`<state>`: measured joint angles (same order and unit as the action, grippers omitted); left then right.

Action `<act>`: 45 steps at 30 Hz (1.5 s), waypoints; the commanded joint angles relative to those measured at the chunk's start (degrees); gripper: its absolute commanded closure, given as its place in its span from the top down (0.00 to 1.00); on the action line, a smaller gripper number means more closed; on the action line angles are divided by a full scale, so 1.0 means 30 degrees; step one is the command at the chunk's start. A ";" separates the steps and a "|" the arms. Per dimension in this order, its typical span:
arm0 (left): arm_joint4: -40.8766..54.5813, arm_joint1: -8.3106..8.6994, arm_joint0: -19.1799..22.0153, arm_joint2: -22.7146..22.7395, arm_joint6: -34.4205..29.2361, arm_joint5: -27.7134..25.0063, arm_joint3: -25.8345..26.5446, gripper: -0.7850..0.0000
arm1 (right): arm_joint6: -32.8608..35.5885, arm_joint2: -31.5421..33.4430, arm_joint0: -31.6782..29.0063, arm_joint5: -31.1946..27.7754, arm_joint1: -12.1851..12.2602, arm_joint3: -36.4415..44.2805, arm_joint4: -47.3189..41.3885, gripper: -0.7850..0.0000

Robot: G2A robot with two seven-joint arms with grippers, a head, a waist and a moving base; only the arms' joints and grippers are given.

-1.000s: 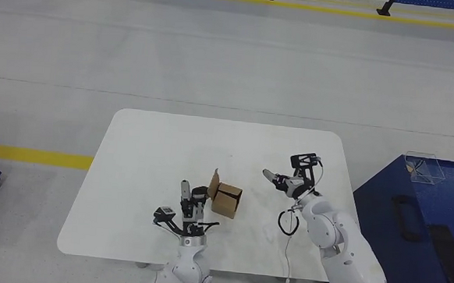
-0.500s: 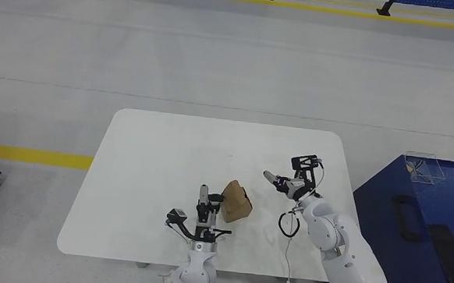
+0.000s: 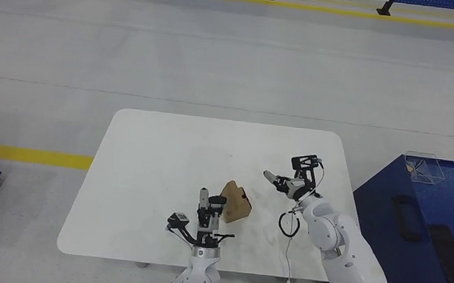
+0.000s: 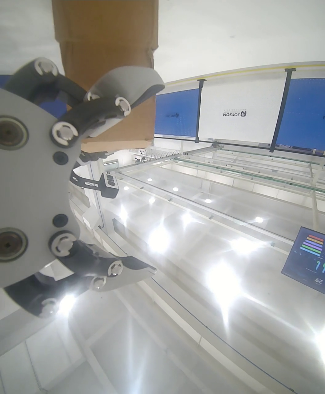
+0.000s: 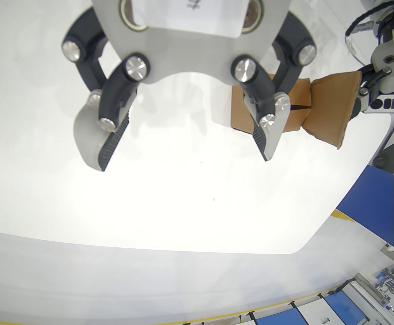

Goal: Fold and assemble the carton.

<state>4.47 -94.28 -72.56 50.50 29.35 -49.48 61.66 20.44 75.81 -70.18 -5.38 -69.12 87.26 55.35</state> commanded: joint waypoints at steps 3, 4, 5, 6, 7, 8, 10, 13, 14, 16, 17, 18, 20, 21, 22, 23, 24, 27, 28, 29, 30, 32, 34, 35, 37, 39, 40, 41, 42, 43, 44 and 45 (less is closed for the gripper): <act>0.0202 -0.0268 0.0134 -0.0324 -0.0352 0.0067 -0.0180 1.00 | 0.0000 0.0000 0.0000 0.0000 0.0000 0.0000 0.0000 1.00; 0.0062 -0.0317 0.0207 -0.0338 -0.0394 0.0196 -0.0268 1.00 | 0.0000 0.0000 0.0000 0.0000 0.0000 0.0000 0.0000 1.00; -0.0085 -0.0369 0.0272 -0.0321 -0.0304 0.0363 -0.0372 1.00 | 0.0000 0.0000 0.0000 0.0000 0.0000 0.0000 0.0000 1.00; -0.0179 -0.0428 0.0354 -0.0322 -0.0224 0.0634 -0.0471 1.00 | 0.0000 0.0000 0.0000 0.0000 0.0000 0.0000 0.0000 1.00; -0.0254 -0.0486 0.0462 -0.0281 -0.0086 0.0893 -0.0572 1.00 | 0.0000 0.0000 0.0000 0.0000 0.0000 0.0000 0.0000 1.00; -0.0293 -0.0547 0.0553 -0.0236 0.0090 0.1024 -0.0657 1.00 | 0.0000 0.0000 0.0000 0.0000 0.0000 0.0000 0.0000 1.00; -0.0454 -0.0665 0.0739 -0.0180 0.0392 0.1642 -0.0950 1.00 | 0.0000 0.0000 0.0000 0.0000 0.0000 0.0000 0.0000 1.00; -0.0736 -0.0832 0.0957 -0.0130 0.0765 0.2251 -0.1213 1.00 | 0.0000 0.0000 0.0000 0.0000 0.0000 0.0000 0.0000 1.00; -0.0728 -0.0880 0.0981 -0.0107 0.0821 0.2240 -0.1218 1.00 | 0.0000 0.0000 0.0000 0.0000 0.0000 0.0000 0.0000 1.00; -0.0642 -0.0959 0.0970 -0.0039 0.0851 0.2356 -0.1293 1.00 | 0.0000 0.0000 0.0000 0.0000 0.0000 0.0000 0.0000 1.00; -0.0613 -0.0992 0.0982 -0.0001 0.0807 0.2358 -0.1230 1.00 | 0.0000 0.0000 0.0000 0.0000 0.0000 0.0000 0.0000 1.00; -0.0566 -0.1014 0.0942 0.0067 0.0794 0.2242 -0.1149 1.00 | 0.0000 0.0000 0.0000 0.0000 0.0000 0.0000 0.0000 1.00; -0.0474 -0.1045 0.0797 0.0206 0.0722 0.2036 -0.0826 1.00 | 0.0000 0.0000 0.0000 0.0000 0.0000 0.0000 0.0000 1.00; -0.0420 -0.1043 0.0665 0.0301 0.0644 0.1828 -0.0594 1.00 | 0.0000 0.0000 0.0000 0.0000 0.0000 0.0000 0.0000 1.00; -0.0487 -0.1023 0.0534 0.0426 0.0552 0.1695 -0.0407 1.00 | 0.0000 0.0000 0.0000 0.0000 0.0000 0.0000 0.0000 1.00; -0.0572 -0.0999 0.0409 0.0589 0.0531 0.1640 -0.0174 1.00 | 0.0000 0.0000 0.0000 0.0000 0.0000 0.0000 0.0000 1.00; -0.0692 -0.0972 0.0263 0.0740 0.0493 0.1576 0.0083 1.00 | 0.0000 0.0000 0.0000 0.0000 0.0000 0.0000 0.0000 1.00; -0.0831 -0.0942 0.0095 0.0903 0.0491 0.1510 0.0341 1.00 | 0.0000 0.0000 0.0000 0.0000 0.0000 0.0000 0.0000 1.00; -0.0831 -0.0942 0.0095 0.0903 0.0491 0.1510 0.0341 1.00 | 0.0000 0.0000 0.0000 0.0000 0.0000 0.0000 0.0000 1.00; -0.0831 -0.0942 0.0095 0.0903 0.0491 0.1510 0.0341 1.00 | 0.0000 0.0000 0.0000 0.0000 0.0000 0.0000 0.0000 1.00; -0.0831 -0.0942 0.0095 0.0903 0.0491 0.1510 0.0341 1.00 | 0.0000 0.0000 0.0000 0.0000 0.0000 0.0000 0.0000 1.00; -0.0831 -0.0942 0.0095 0.0903 0.0491 0.1510 0.0341 1.00 | 0.0000 0.0000 0.0000 0.0000 0.0000 0.0000 0.0000 1.00; -0.0831 -0.0942 0.0095 0.0903 0.0491 0.1510 0.0341 1.00 | 0.0000 0.0000 0.0000 0.0000 0.0000 0.0000 0.0000 1.00; -0.0831 -0.0942 0.0095 0.0903 0.0491 0.1510 0.0341 1.00 | 0.0000 0.0000 0.0000 0.0000 0.0000 0.0000 0.0000 1.00; -0.0831 -0.0942 0.0095 0.0903 0.0491 0.1510 0.0341 1.00 | -0.0104 -0.0044 -0.0064 -0.0128 0.0013 0.0105 0.0250 1.00; -0.1284 -0.0884 0.0069 0.0924 -0.0054 0.1740 0.0563 1.00 | -0.0490 0.0039 -0.0393 -0.0343 0.0044 0.0438 0.0471 1.00; -0.2216 -0.0759 0.0036 0.1324 -0.0086 0.2331 0.0929 1.00 | -0.0670 0.0144 -0.0524 -0.0301 0.0067 0.0596 0.0678 1.00; -0.3539 -0.0624 -0.0081 0.1795 0.0229 0.3036 0.1690 1.00 | -0.0814 0.0203 -0.0647 -0.0247 0.0083 0.0724 0.0900 1.00; -0.4760 -0.0490 -0.0440 0.2094 0.0230 0.3823 0.2671 1.00 | -0.0923 0.0231 -0.0742 -0.0209 0.0093 0.0823 0.1083 1.00; -0.6012 -0.0340 -0.0824 0.2487 0.0152 0.5277 0.3779 1.00 | -0.0973 0.0254 -0.0811 -0.0183 0.0099 0.0905 0.1201 1.00; -0.7392 -0.0198 -0.1200 0.2865 -0.0038 0.7599 0.4919 1.00 | -0.0968 0.0275 -0.0867 -0.0188 0.0107 0.0998 0.1302 1.00; -0.8120 -0.0103 -0.1593 0.2982 -0.0804 0.9739 0.6352 1.00 | -0.0926 0.0276 -0.0917 -0.0278 0.0124 0.1100 0.1510 1.00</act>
<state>-15.04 -94.96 -75.83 58.78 29.36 -31.18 75.10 17.51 76.63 -72.80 -5.98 -68.79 90.27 59.35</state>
